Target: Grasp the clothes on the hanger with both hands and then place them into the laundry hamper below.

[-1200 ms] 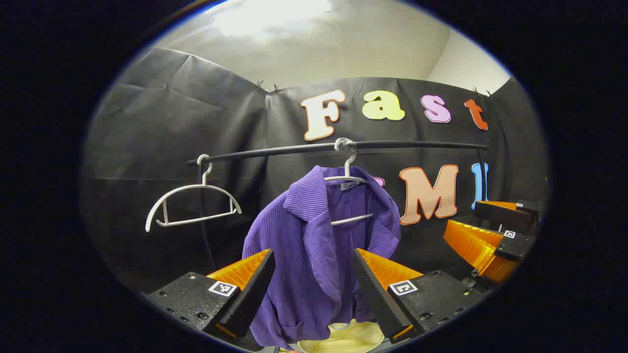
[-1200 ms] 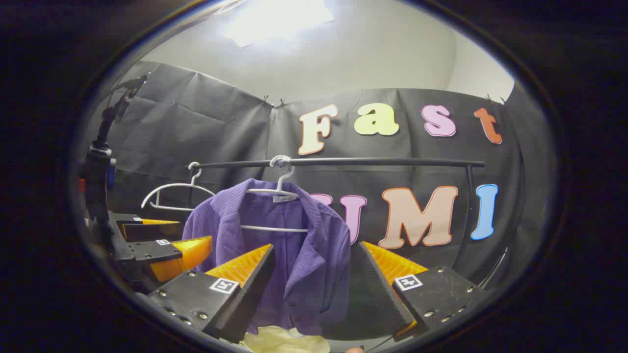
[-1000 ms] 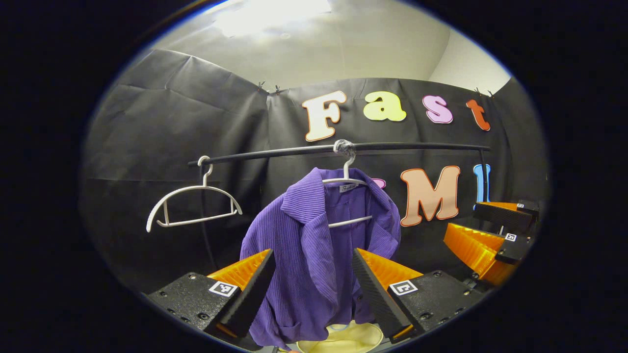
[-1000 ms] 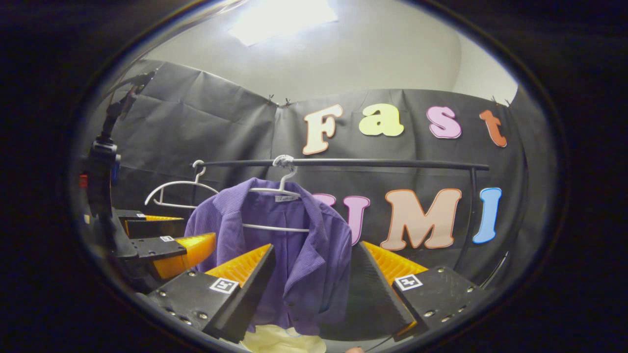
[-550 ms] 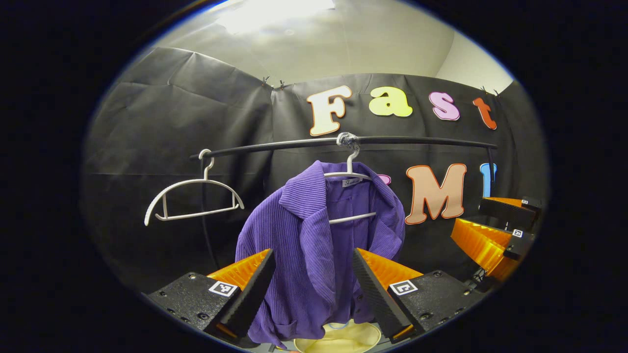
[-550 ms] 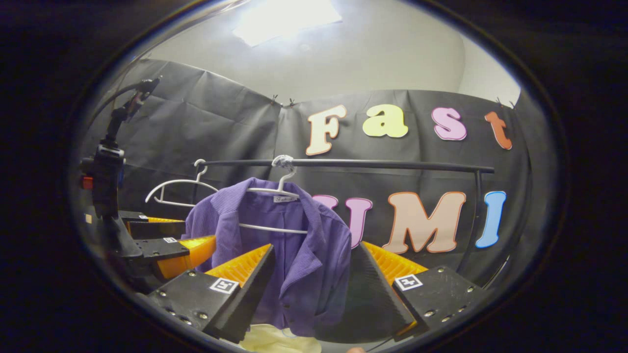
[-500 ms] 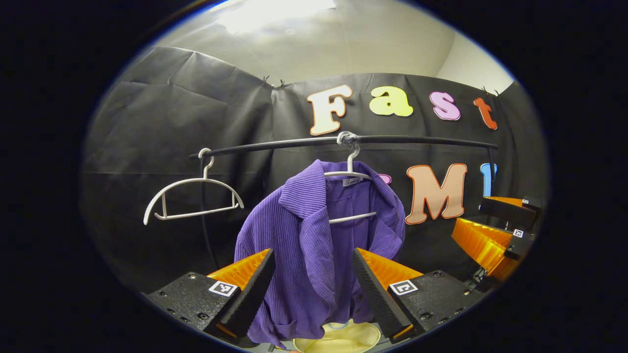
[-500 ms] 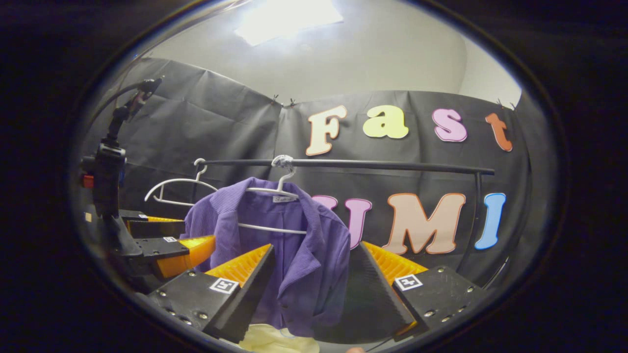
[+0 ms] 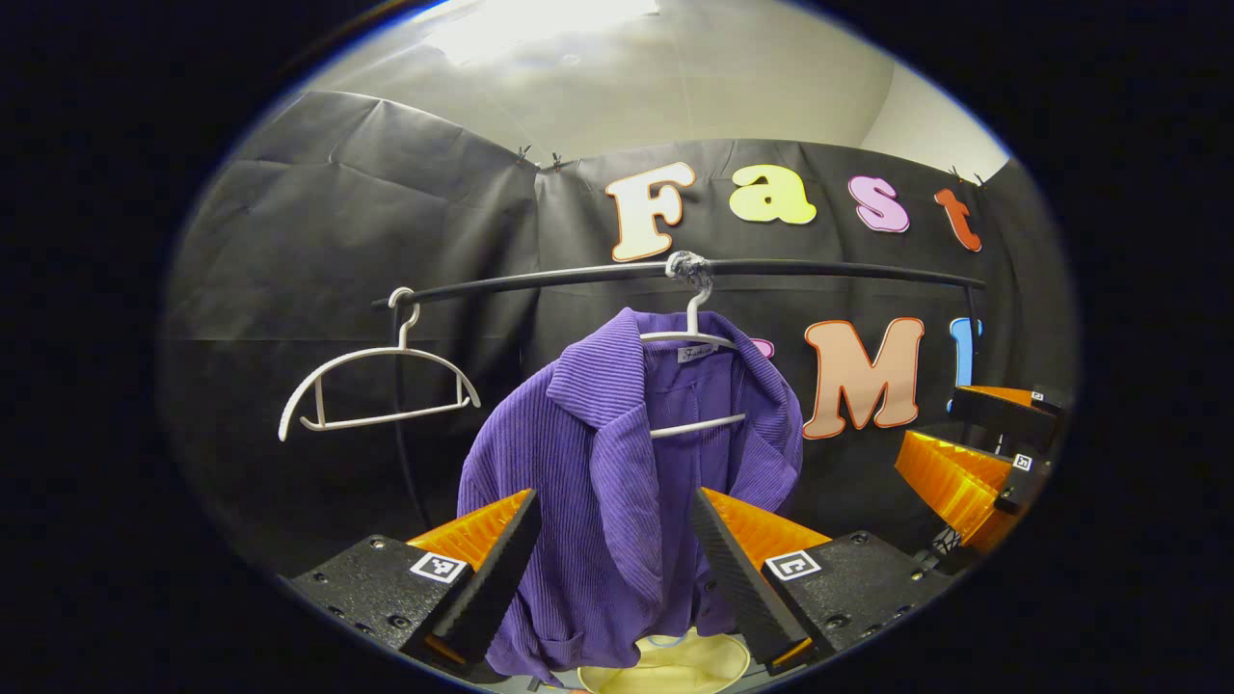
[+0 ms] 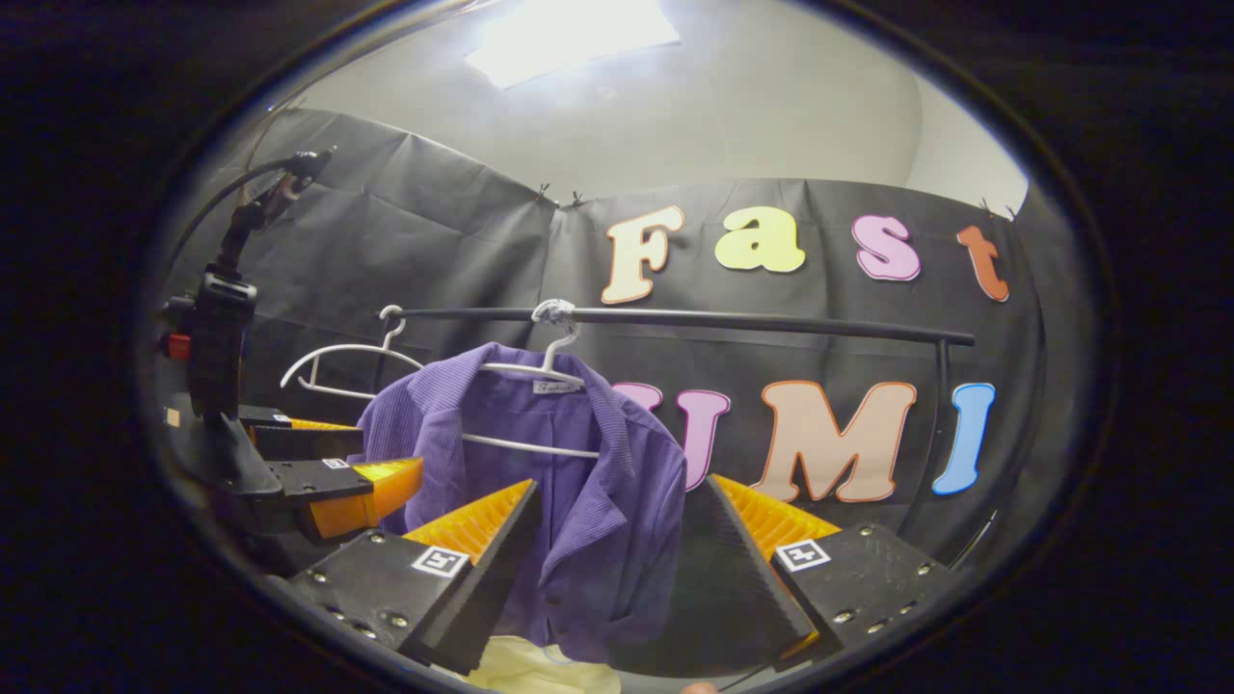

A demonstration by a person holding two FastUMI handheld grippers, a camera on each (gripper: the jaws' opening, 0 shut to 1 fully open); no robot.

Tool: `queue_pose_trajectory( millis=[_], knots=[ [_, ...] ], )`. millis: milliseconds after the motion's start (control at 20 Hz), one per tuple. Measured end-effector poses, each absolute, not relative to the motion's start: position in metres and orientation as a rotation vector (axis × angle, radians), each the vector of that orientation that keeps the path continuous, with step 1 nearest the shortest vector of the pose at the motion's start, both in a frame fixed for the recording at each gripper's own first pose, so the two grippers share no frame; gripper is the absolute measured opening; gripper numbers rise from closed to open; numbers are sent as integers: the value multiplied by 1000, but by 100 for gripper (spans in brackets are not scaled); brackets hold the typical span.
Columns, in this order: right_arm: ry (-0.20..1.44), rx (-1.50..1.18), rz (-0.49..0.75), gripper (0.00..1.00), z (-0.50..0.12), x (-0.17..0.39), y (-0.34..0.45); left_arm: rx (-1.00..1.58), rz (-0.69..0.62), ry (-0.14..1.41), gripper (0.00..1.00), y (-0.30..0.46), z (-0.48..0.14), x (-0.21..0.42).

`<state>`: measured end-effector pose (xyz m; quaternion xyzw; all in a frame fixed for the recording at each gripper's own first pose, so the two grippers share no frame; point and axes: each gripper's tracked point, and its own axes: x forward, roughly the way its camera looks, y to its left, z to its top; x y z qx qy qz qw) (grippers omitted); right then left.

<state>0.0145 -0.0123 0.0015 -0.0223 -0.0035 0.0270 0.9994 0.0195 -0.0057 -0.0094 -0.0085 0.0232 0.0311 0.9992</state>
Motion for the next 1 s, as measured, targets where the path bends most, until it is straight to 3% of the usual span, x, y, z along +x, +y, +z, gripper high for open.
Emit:
queue_pose_trajectory(
  millis=[1000],
  knots=[
    [22,-73,-15,96,-6,12,-38,24,84,208,96,-5,-76,59]
  ],
)
